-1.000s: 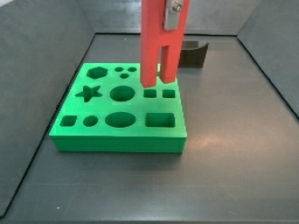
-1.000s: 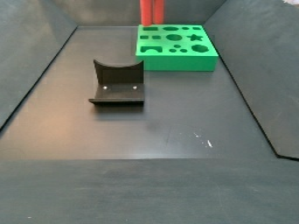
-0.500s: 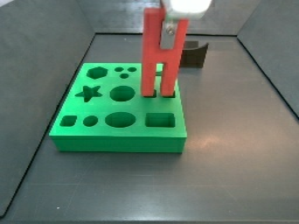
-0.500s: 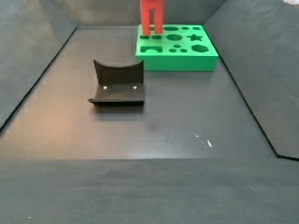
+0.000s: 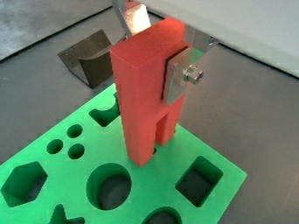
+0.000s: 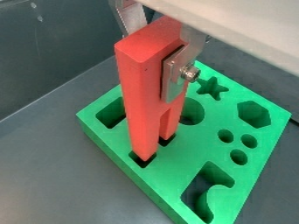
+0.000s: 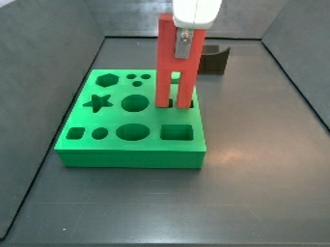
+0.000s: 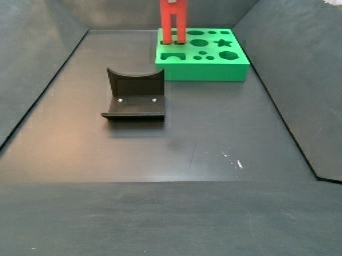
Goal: Insert the double-square object.
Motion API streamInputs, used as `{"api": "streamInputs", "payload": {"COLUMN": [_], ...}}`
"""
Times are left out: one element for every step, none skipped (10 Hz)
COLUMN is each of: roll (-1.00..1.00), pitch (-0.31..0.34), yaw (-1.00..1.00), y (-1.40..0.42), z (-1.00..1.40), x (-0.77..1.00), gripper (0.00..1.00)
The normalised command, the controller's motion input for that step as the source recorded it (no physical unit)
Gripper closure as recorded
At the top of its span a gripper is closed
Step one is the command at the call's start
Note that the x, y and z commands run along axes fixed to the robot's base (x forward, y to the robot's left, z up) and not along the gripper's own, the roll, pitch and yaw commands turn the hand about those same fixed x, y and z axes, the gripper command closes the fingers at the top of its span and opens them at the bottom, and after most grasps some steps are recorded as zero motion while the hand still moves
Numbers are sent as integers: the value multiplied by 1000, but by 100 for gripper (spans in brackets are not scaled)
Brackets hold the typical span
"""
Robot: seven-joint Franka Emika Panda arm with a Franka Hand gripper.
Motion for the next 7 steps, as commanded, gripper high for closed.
{"api": "streamInputs", "payload": {"roll": [-87,-59,-127,-159,-140,-127,-83], "pitch": [-129,-194,-297,-381,-407,-419,-400], "yaw": [17,54,0,-3,-9,0,0], "y": [189,183,89,0,0,0,0], "z": [-480,-434,-449,-420,-391,-380,-437], "x": [134,0,-80,-103,-109,-126,-169], "gripper": [100,100,100,100,100,100,100]}}
